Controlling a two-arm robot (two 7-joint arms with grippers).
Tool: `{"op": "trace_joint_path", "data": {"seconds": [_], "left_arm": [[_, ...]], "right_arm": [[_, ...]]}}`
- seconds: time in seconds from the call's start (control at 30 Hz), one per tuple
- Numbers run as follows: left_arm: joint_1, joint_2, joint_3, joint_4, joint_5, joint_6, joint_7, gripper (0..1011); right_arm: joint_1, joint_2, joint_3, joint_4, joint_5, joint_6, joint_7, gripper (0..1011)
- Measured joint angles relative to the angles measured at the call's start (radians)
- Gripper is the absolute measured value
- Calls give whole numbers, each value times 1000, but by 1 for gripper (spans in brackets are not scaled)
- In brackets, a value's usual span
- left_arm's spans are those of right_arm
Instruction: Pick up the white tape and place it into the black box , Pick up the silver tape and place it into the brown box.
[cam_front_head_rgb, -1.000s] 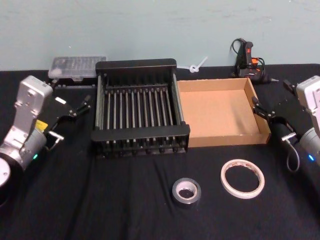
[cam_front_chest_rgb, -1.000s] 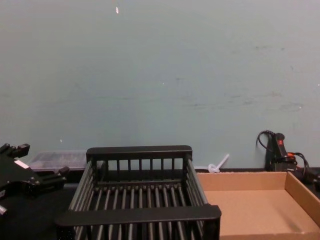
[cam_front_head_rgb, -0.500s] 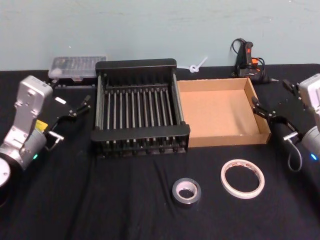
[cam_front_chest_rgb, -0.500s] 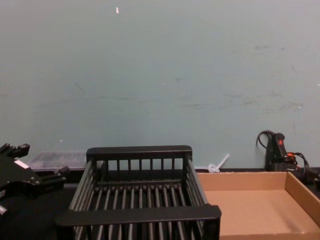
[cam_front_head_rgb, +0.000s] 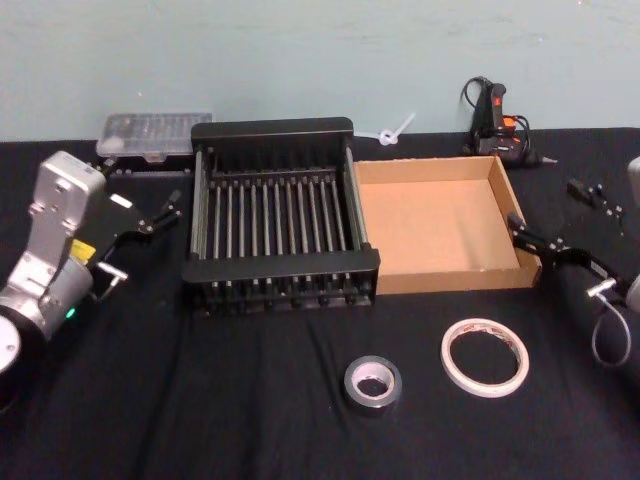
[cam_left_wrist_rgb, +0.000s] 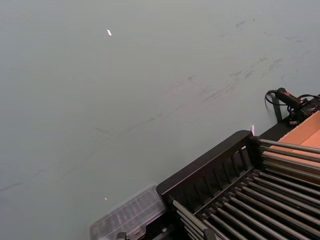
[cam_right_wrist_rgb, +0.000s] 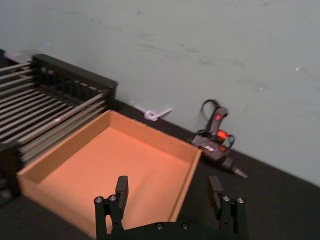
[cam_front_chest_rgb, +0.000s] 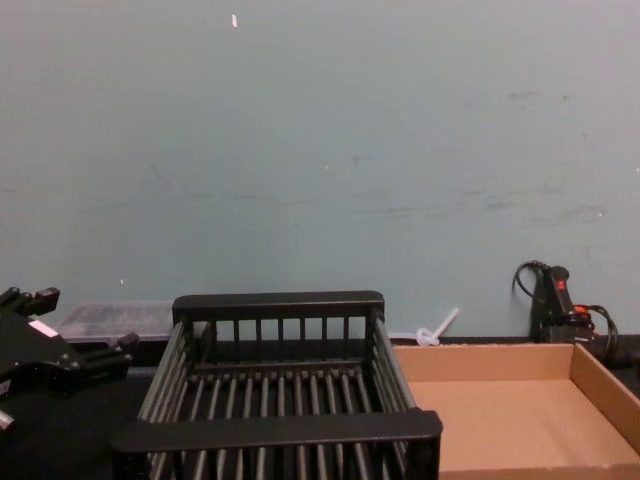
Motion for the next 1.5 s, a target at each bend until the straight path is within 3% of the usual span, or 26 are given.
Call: {"op": "trace_joint_path", "data": {"seconds": [0.23,0.6,0.93,1.5], "left_arm": [[0,0,0,0,0,0,0,1001],[0,0,0,0,0,0,0,1001],[0,0,0,0,0,0,0,1001],[0,0,0,0,0,0,0,1001]], "right_arm": [[-76,33,41,-91,68,89,51,1002],[-164,60,57,-158,87,169,94,1002],[-185,54,42,-152,55,209,119,1002],[-168,2,46,-93,28,263,151,1002]]}}
